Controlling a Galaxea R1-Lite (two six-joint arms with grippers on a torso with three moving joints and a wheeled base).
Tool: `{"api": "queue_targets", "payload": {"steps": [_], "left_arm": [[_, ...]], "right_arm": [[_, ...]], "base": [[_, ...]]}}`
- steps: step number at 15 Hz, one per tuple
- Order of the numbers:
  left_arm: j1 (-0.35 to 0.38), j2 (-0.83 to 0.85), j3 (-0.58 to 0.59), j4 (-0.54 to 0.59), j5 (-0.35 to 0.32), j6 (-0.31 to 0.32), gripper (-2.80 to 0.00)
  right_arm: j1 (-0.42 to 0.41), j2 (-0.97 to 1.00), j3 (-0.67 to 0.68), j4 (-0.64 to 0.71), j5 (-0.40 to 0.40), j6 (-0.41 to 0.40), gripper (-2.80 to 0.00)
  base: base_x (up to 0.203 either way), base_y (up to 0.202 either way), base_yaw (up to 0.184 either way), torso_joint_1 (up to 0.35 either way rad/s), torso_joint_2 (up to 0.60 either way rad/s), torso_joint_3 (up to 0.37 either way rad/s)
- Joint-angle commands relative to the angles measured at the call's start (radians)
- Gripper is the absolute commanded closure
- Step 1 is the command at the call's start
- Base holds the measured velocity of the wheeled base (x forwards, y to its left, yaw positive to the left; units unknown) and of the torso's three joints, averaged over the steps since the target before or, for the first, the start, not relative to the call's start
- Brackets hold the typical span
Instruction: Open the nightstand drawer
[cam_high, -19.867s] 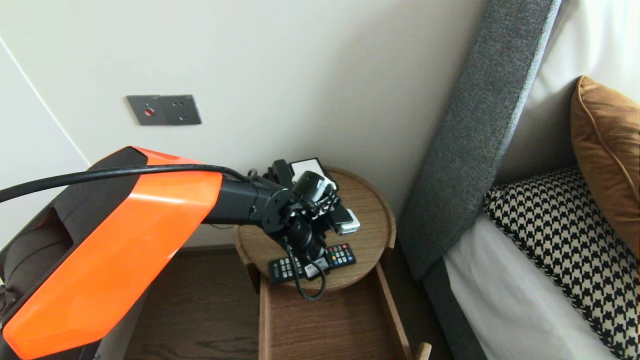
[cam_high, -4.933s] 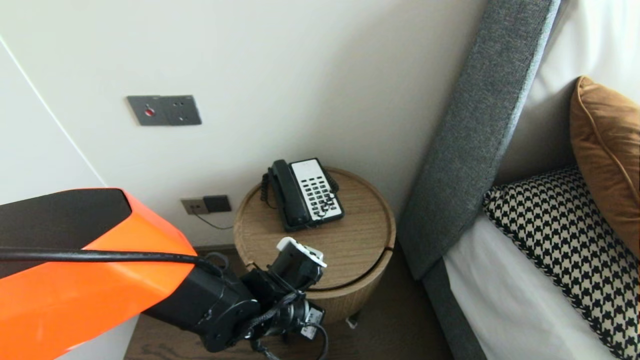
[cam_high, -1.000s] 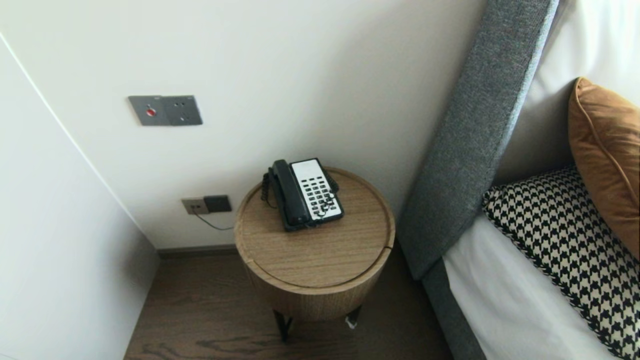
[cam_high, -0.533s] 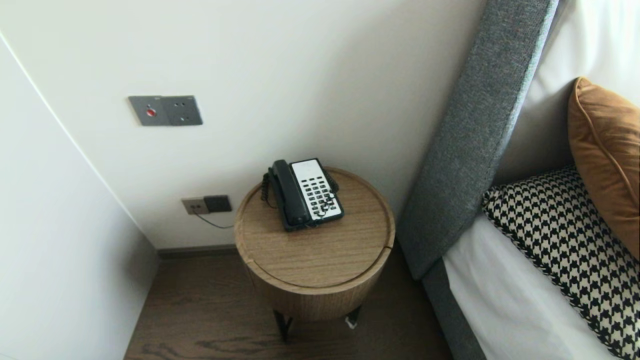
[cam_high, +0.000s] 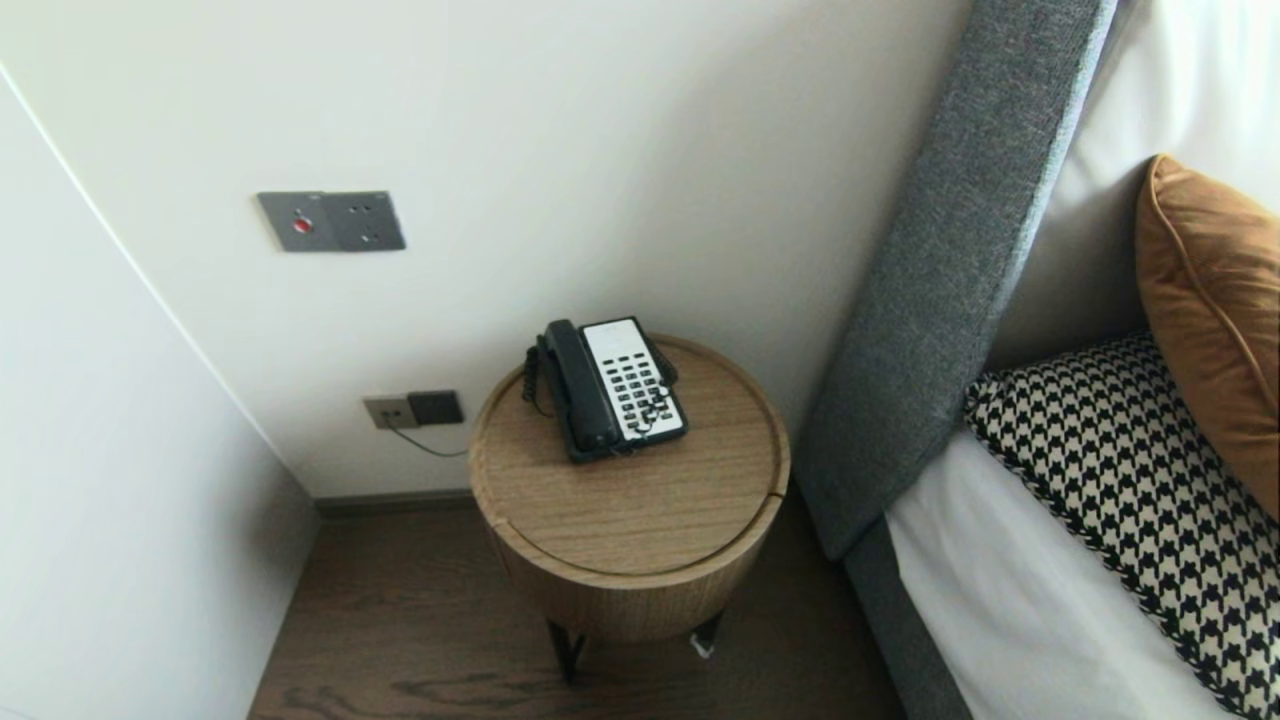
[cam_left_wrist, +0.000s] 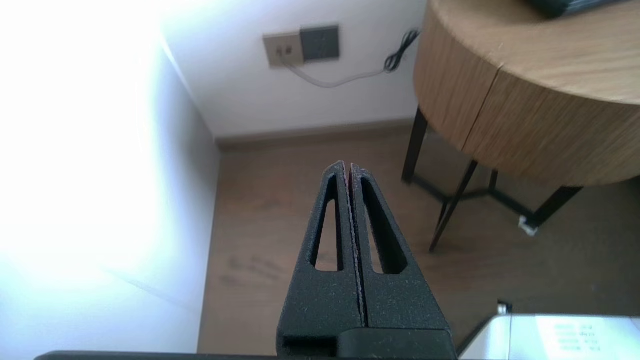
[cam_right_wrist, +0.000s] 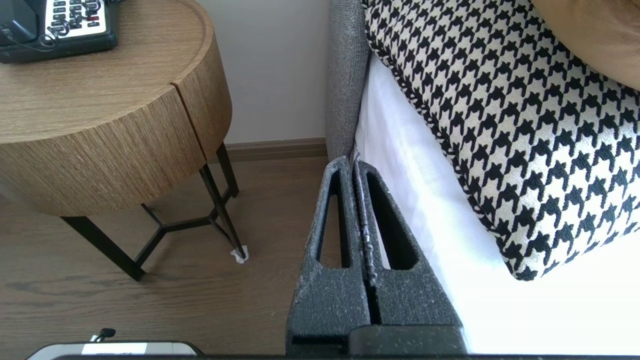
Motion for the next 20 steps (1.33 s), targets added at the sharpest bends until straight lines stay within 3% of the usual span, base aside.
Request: {"api": "queue_targets", "payload": {"steps": [1,8,11,20], "left_arm": [[-0.005,-0.065,0.006,0.002,-0.001,0.004,0.00],[-0.006,-0.128,0.006,-0.002,-0.003,-0.007,0.00],[-0.006,-0.128,0.006,-0.005,0.004,-0.096,0.00],[-0.006,-0.128,0.006,-0.005,0.004,-0.096,0.00]], "right_arm": [[0.000,0.000,0.000,0.000,0.000,0.000,0.00],[0.000,0.000,0.000,0.000,0.000,0.000,0.00],[0.000,0.000,0.000,0.000,0.000,0.000,0.00],[0.000,0.001,-0.001,0.003,-0.001,-0.004,0.00]], "base": [[0.000,0.000,0.000,0.000,0.00,0.000],[0.000,0.000,0.000,0.000,0.00,0.000],[0.000,0.000,0.000,0.000,0.00,0.000],[0.000,0.000,0.000,0.000,0.00,0.000]]}}
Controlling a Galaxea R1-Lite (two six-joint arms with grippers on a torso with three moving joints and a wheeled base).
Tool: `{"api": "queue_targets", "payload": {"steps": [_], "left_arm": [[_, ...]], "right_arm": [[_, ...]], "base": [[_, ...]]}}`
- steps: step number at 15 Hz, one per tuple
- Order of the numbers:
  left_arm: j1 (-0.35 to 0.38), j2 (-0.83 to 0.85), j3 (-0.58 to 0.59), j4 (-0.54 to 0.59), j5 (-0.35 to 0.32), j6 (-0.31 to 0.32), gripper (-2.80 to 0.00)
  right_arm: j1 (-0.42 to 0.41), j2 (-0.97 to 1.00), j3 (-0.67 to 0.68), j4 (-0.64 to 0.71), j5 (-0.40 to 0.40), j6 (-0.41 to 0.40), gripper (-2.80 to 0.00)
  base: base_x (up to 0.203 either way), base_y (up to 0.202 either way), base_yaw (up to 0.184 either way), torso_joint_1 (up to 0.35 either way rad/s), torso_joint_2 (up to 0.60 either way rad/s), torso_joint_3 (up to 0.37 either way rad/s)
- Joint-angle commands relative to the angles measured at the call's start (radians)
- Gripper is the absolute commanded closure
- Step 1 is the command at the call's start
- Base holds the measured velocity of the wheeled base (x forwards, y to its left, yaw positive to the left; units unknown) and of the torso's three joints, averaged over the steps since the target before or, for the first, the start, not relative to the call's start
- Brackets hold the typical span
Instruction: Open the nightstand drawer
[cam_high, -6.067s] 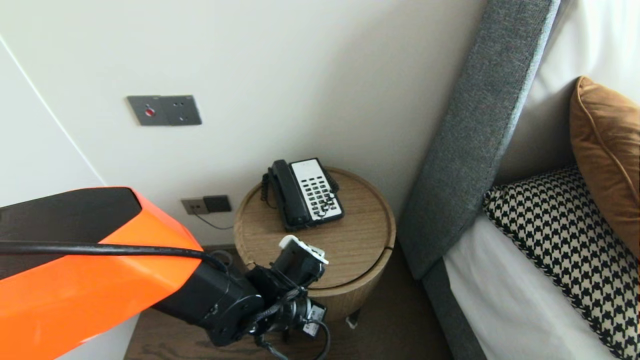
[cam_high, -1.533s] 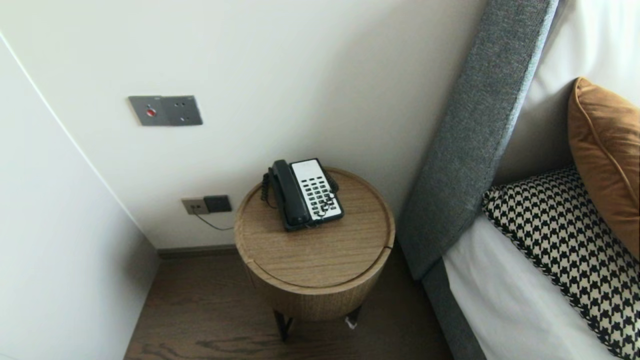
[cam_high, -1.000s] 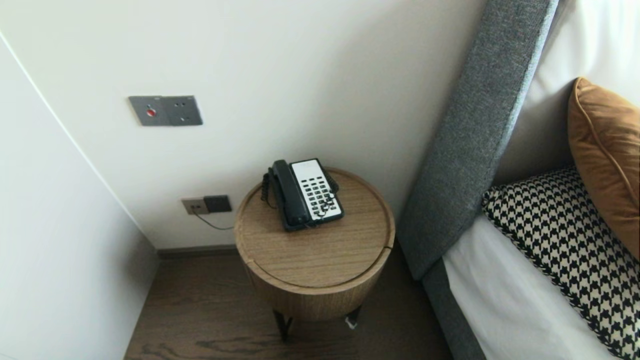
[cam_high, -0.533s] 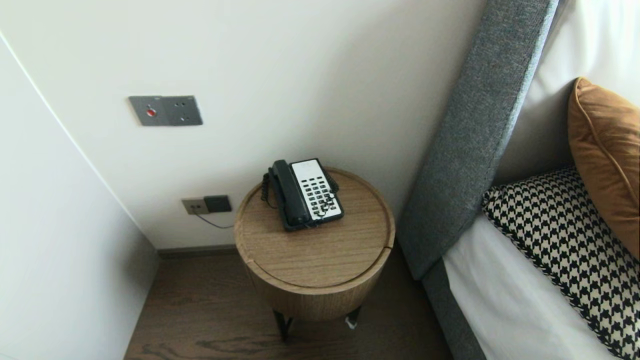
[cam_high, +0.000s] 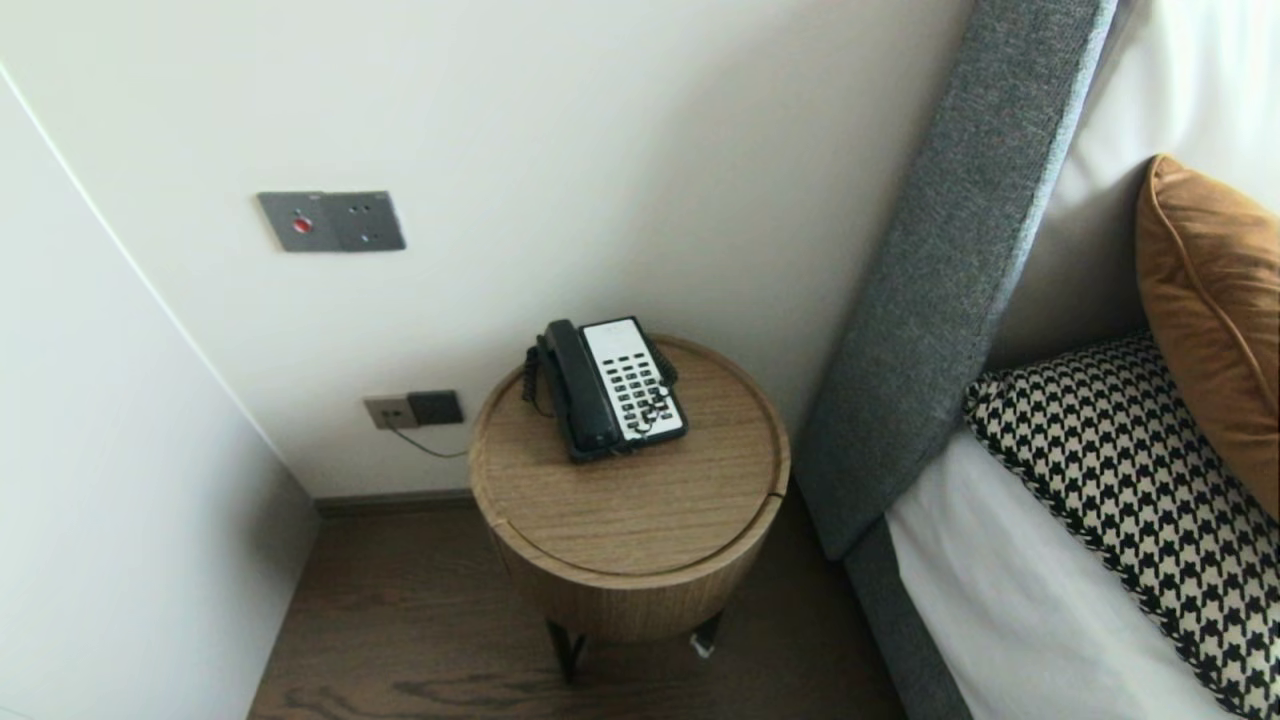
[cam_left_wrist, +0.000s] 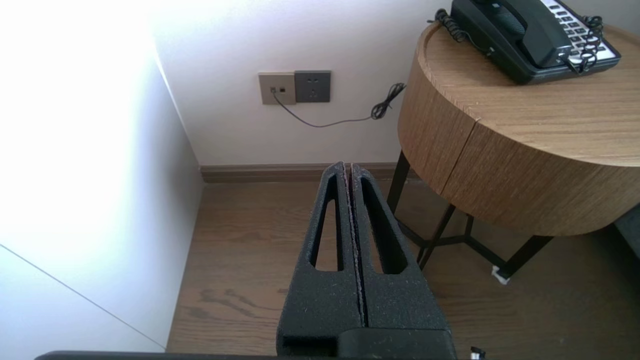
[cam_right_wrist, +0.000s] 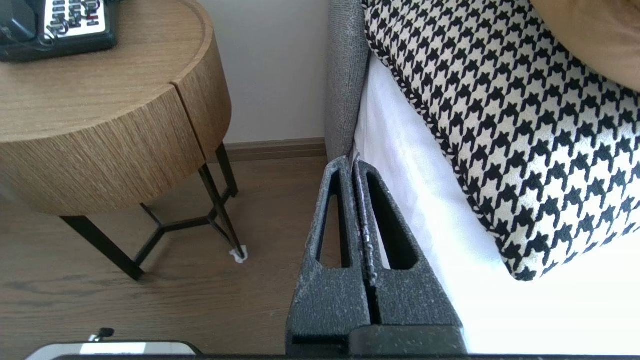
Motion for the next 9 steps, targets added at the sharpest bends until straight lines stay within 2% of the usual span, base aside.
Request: {"api": "queue_targets", "payload": {"steps": [1,9], "left_arm": [[0.000,-0.001,0.000,-0.001,0.000,0.000,0.00],[0.000,-0.001,0.000,-0.001,0.001,0.000,0.00]], "right_arm": [[0.000,0.001,-0.003,0.003,0.001,-0.013,0.00],[0.000,0.000,-0.003,0.001,0.001,-0.010,0.00]], "base": [[0.000,0.000,0.000,0.000,0.00,0.000],[0.000,0.000,0.000,0.000,0.00,0.000]]}}
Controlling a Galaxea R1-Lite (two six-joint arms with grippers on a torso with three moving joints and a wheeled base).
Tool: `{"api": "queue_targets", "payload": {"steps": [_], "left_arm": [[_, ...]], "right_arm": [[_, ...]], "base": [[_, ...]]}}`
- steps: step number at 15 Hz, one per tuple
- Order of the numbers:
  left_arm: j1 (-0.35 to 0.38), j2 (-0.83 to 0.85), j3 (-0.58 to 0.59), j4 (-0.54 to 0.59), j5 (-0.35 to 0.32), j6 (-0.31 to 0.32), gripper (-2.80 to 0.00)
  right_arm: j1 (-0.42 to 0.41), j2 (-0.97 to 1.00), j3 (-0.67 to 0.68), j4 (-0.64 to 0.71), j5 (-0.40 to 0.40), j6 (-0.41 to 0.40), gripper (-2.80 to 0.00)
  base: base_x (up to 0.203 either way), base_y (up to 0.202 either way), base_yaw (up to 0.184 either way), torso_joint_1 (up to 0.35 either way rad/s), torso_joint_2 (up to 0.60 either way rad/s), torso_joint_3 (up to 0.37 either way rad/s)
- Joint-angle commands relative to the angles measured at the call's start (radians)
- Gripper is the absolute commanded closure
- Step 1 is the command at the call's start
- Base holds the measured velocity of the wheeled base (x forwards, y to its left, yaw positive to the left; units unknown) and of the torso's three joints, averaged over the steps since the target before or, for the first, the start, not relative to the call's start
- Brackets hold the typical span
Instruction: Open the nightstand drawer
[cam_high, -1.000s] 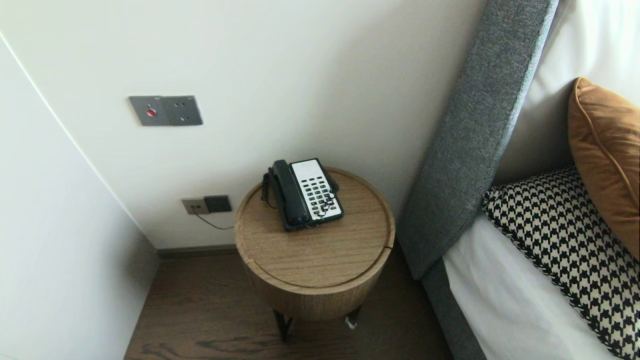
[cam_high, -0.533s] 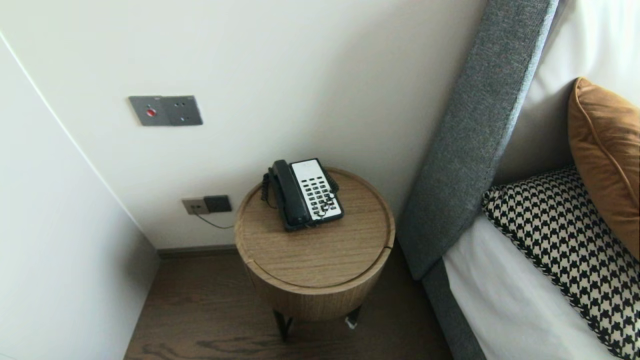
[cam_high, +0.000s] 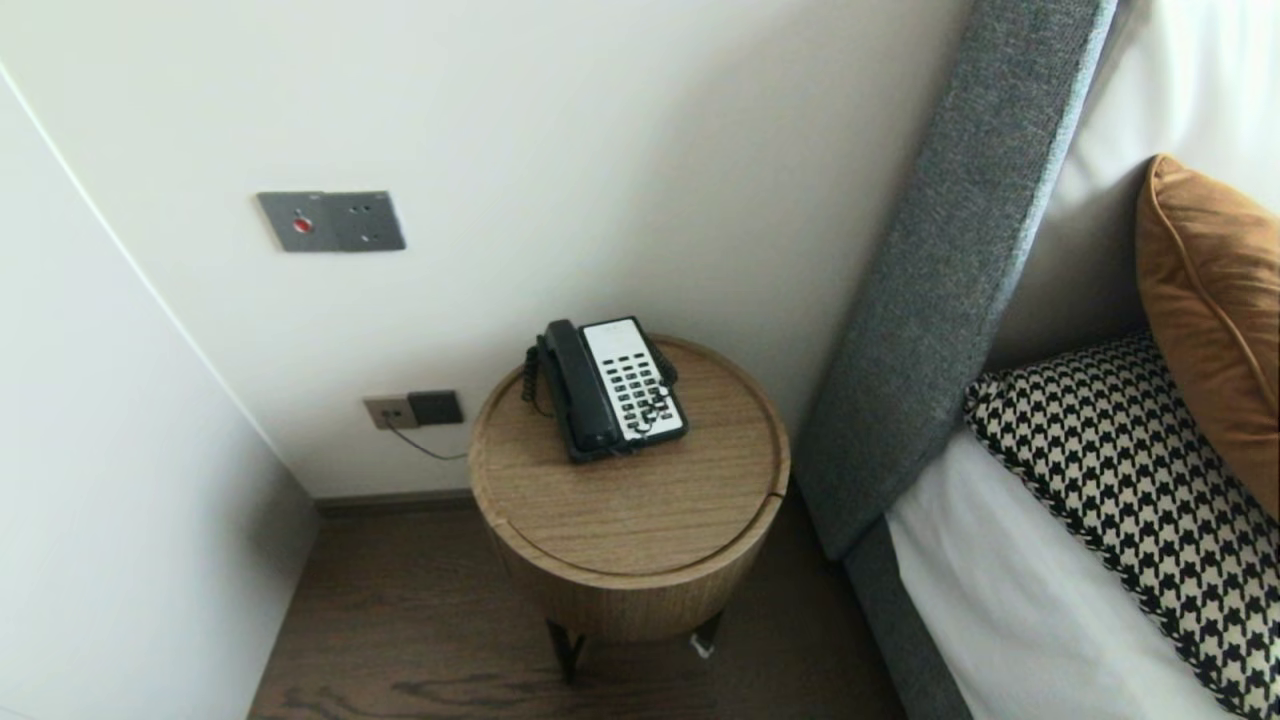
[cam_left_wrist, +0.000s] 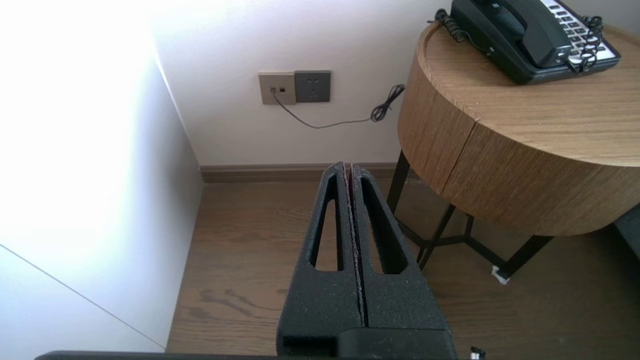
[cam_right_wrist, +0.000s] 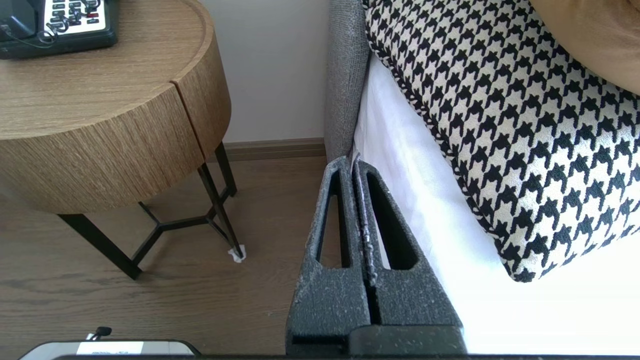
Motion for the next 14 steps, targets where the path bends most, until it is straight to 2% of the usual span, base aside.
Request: {"api": "queue_targets", "payload": {"steps": [1,5,10,14], "left_arm": [[0.000,-0.001,0.000,-0.001,0.000,0.000,0.00],[0.000,-0.001,0.000,-0.001,0.000,0.000,0.00],[0.000,-0.001,0.000,-0.001,0.000,0.000,0.00],[0.000,-0.001,0.000,-0.001,0.001,0.000,0.00]], "right_arm": [[0.000,0.000,0.000,0.000,0.000,0.003,0.00],[0.000,-0.004,-0.018,0.003,-0.004,0.000,0.00],[0.001,0.018,-0.254,0.229,-0.024,0.013,0.00],[-0.001,0.227,-0.424,0.253,-0.025,-0.005,0.00]], "base": [[0.000,0.000,0.000,0.000,0.00,0.000],[0.000,0.000,0.000,0.000,0.00,0.000],[0.000,0.000,0.000,0.000,0.00,0.000],[0.000,0.000,0.000,0.000,0.00,0.000]]}}
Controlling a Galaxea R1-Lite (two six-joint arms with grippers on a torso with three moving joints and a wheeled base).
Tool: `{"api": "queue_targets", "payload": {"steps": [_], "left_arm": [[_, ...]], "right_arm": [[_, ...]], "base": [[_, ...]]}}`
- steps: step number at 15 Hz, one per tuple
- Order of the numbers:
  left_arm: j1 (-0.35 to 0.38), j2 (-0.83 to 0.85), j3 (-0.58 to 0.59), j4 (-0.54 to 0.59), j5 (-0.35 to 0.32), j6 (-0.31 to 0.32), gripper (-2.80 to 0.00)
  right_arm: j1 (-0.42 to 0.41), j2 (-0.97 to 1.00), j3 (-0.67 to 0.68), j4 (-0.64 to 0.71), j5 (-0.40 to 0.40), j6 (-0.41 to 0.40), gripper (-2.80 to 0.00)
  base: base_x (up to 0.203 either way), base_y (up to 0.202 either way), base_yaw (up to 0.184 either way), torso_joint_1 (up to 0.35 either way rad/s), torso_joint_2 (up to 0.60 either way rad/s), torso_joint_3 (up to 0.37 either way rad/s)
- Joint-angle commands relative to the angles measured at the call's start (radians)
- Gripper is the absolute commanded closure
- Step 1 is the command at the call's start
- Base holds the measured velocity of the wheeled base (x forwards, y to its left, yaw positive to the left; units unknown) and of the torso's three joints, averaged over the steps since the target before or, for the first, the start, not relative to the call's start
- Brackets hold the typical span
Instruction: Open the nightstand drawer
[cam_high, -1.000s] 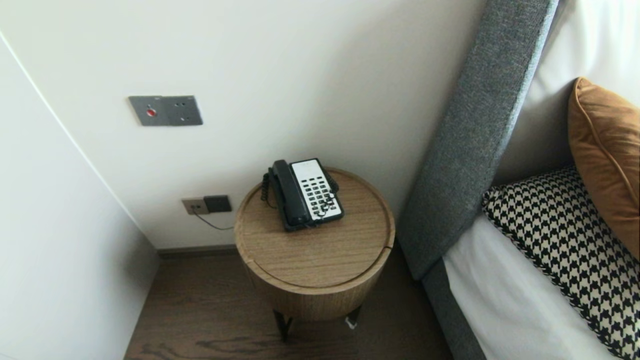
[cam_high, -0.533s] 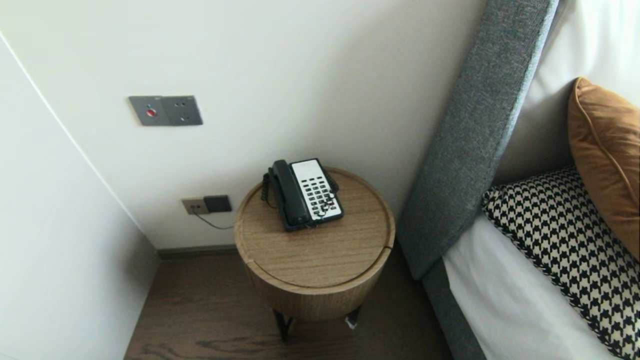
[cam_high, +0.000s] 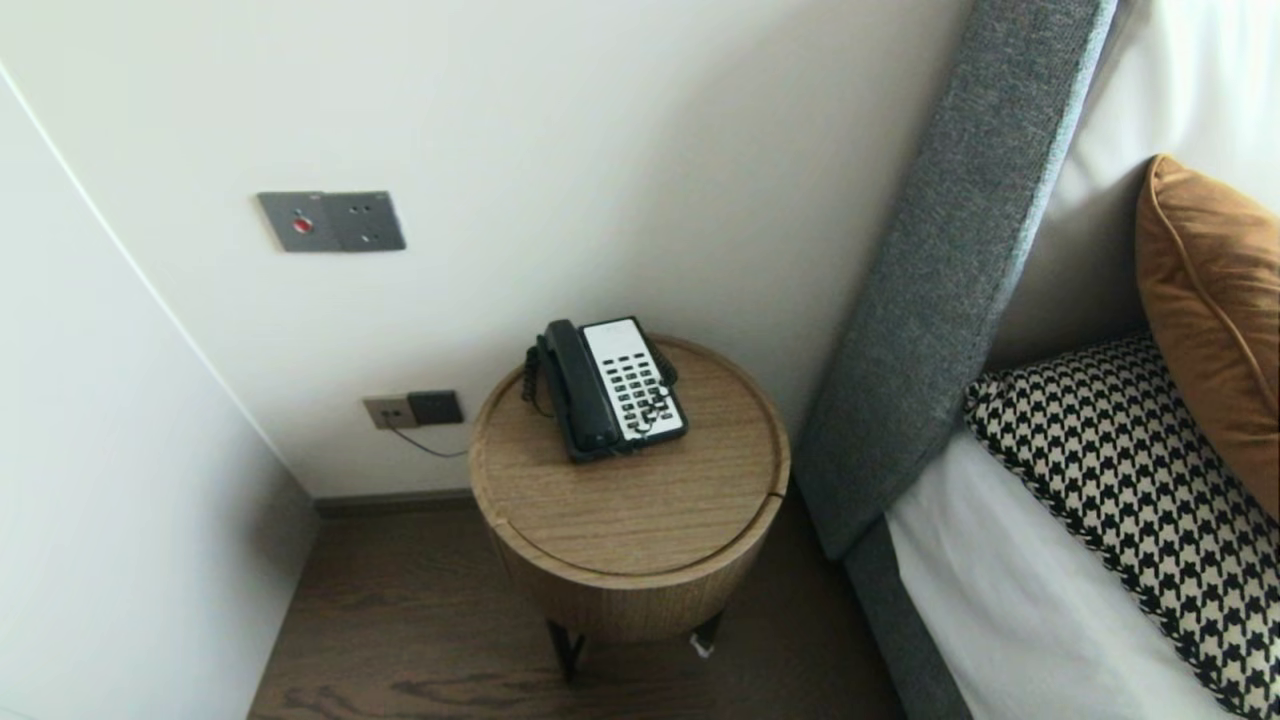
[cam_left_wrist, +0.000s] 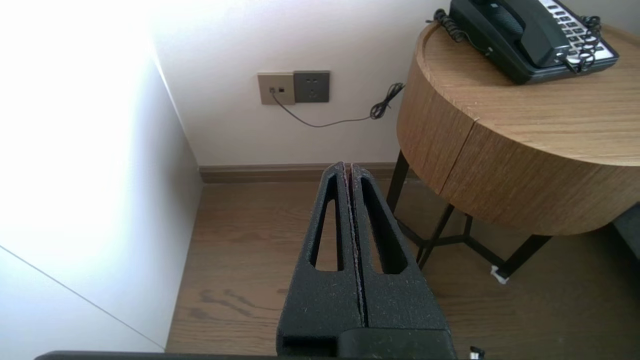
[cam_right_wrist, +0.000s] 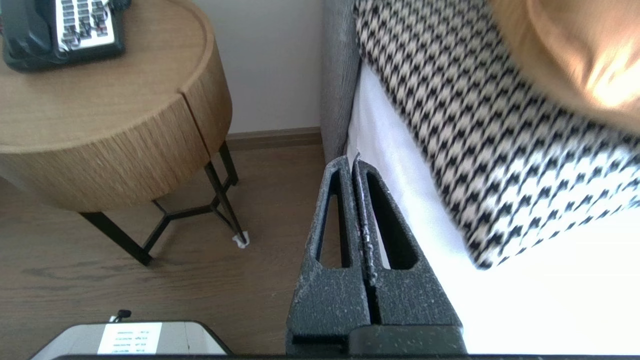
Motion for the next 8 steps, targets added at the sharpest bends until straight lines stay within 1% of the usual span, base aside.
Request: {"api": "queue_targets", "payload": {"steps": [1,3,8], "left_arm": [[0.001,0.000,0.000,0.000,0.000,-0.001,0.00],[-0.001,0.000,0.000,0.000,0.001,-0.001,0.00],[-0.004,0.000,0.000,0.000,0.000,-0.001,0.00]], "right_arm": [[-0.001,0.165,-0.088,0.000,0.002,-0.024,0.00],[-0.001,0.299,-0.168,-0.001,0.017,-0.053,0.00],[0.017,0.583,-0.348,0.010,0.087,-0.113,0.00]], "base": [[0.000,0.000,0.000,0.000,0.00,0.000],[0.000,0.000,0.000,0.000,0.00,0.000],[0.000,0.000,0.000,0.000,0.00,0.000]]}}
